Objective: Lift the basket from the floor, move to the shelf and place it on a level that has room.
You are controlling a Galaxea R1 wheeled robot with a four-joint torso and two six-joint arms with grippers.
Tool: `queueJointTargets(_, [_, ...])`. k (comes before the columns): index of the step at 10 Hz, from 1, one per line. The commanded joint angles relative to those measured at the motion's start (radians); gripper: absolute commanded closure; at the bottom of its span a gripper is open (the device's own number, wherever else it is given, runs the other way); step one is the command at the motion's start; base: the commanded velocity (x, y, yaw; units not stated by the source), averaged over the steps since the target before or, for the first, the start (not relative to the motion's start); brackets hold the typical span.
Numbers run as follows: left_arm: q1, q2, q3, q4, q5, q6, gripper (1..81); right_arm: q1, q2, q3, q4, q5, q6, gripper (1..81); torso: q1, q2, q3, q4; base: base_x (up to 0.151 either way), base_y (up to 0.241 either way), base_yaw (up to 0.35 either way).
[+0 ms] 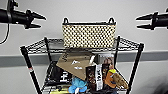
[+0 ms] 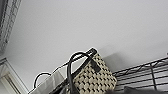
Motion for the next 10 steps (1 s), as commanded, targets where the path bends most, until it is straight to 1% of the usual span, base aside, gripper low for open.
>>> queueJointTargets(1, [-0.123,-0.096,0.043,0.023,0.061,0.004,1.0,0.112,-0.095,0.046,-0.007,-0.049,0.007,1.0,0.000,0.000,0.000,0.000,0.000,0.000,0.000])
queueJointTargets(2, [-0.118,-0.133,0.048,0.024,0.083,0.007,1.0,0.095,-0.126,0.048,-0.009,-0.063,0.007,1.0,0.000,0.000,0.000,0.000,0.000,0.000,0.000])
queueJointTargets(3, [-0.108,-0.168,0.054,0.043,0.095,0.007,1.0,0.074,-0.149,0.039,-0.019,-0.094,0.007,1.0,0.000,0.000,0.000,0.000,0.000,0.000,0.000])
queueJointTargets(4, [-0.088,-0.208,0.055,0.055,0.104,0.007,1.0,0.053,-0.173,0.040,-0.032,-0.126,0.007,1.0,0.000,0.000,0.000,0.000,0.000,0.000,0.000])
queueJointTargets(5, [-0.066,-0.249,0.051,0.075,0.109,0.007,1.0,0.037,-0.210,0.035,-0.045,-0.143,0.007,1.0,-0.001,0.000,0.001,0.000,0.000,0.000,0.000])
queueJointTargets(7, [-0.028,-0.317,0.051,0.139,0.136,0.007,1.0,0.007,-0.273,-0.009,-0.096,-0.227,0.007,1.0,-0.001,-0.001,0.001,0.000,0.000,0.000,0.000])
queueJointTargets(9, [0.000,-0.374,0.049,0.166,0.153,0.010,1.0,-0.017,-0.318,-0.029,-0.125,-0.261,0.006,1.0,-0.001,-0.001,0.001,0.000,0.000,0.000,0.000])
queueJointTargets(10, [0.020,-0.395,0.052,0.181,0.173,0.016,1.0,-0.035,-0.336,-0.029,-0.139,-0.276,0.006,1.0,-0.002,-0.001,0.001,0.000,0.000,0.000,0.000])
